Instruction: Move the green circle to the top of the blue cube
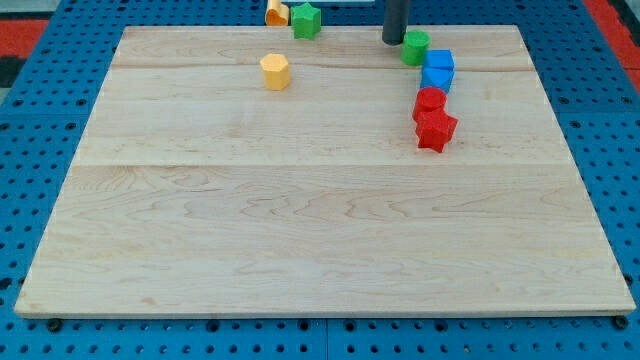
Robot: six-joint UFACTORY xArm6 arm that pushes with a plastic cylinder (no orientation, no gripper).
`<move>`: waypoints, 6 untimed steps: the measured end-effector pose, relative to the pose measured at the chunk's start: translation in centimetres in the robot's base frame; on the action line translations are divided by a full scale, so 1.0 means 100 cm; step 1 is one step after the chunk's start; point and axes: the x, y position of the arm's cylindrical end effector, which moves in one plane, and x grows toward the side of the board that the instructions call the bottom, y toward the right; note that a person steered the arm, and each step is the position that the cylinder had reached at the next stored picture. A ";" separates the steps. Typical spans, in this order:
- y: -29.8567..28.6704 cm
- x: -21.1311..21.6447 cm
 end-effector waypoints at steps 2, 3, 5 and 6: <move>-0.038 0.010; -0.022 0.020; 0.015 0.024; 0.027 0.024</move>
